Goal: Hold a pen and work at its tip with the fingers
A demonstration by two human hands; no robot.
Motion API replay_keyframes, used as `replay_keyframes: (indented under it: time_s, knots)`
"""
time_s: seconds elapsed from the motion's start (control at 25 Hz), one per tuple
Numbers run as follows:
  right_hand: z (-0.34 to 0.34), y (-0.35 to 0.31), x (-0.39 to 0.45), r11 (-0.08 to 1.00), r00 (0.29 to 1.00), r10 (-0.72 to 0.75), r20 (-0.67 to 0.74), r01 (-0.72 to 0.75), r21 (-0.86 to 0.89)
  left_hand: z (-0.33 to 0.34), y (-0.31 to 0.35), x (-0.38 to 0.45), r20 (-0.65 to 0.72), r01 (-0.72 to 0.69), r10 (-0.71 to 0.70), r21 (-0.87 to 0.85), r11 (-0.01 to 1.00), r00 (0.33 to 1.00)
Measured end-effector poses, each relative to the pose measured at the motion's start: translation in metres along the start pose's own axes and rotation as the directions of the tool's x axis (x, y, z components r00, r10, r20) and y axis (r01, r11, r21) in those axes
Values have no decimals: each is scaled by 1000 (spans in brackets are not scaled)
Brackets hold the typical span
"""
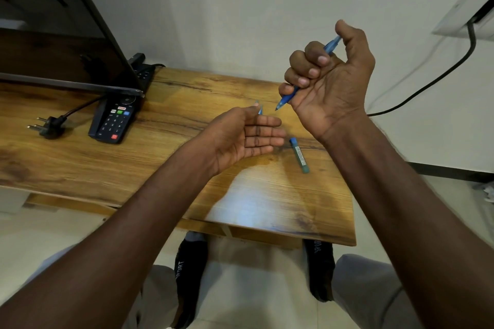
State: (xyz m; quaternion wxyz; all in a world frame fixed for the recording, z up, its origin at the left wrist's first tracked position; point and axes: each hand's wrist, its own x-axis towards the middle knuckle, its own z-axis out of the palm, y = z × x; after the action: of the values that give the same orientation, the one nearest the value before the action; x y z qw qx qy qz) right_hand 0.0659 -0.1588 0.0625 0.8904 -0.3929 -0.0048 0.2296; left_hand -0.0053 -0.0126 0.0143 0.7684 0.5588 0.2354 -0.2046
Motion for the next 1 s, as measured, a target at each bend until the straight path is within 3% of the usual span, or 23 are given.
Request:
replay_keyframes:
  time_s: [0.36,0.68,1.0]
  knots:
    - [-1,0,0,999,1000,-16,20,15,49,0,0,1,14,-10,10,-16,1000,1000]
    - [-3,0,1,999,998,5,56,-8,53,0,2,1,1,-145,147,-134,980,989]
    - [-4,0,2,998,998,2,64,-6,63,1,1,0,24,-85,89,-120,989,996]
